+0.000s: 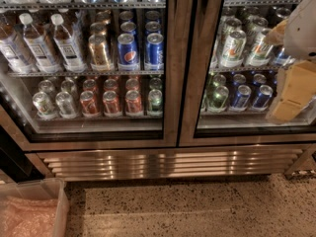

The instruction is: Open left fridge door

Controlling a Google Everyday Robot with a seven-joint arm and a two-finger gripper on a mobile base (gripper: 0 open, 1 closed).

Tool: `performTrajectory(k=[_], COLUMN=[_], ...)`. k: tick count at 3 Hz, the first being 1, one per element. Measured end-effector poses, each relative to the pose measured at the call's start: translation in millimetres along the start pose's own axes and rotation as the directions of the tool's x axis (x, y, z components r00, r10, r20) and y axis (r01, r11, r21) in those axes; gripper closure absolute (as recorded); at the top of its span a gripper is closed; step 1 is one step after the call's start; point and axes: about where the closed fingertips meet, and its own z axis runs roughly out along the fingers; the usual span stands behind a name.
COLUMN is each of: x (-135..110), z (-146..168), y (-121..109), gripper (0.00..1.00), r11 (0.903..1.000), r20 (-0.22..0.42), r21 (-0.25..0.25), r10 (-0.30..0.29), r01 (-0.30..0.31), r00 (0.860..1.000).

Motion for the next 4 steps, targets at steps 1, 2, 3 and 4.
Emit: performTrajectory(k=[1,2,3,4], x=[-38.4,-82.9,-88.9,-83.8], z=[-0.5,-1.1,-2.3,2.2], y=[-6.9,-10.7,-11.7,-16.5], gripper=[0.00,0.00,0.00,0.00], r11=[0.9992,0.9947,0.9940,0.9963], r20=[0.093,0.166,0.176,0.181], r21=[-0.019,-0.047,-0.046,-0.042], r10=[-0.032,-0.082,-0.090,-0.066], r01=[0.034,0.091,0.099,0.075], r00=[0.995,0.983,0.980,0.981])
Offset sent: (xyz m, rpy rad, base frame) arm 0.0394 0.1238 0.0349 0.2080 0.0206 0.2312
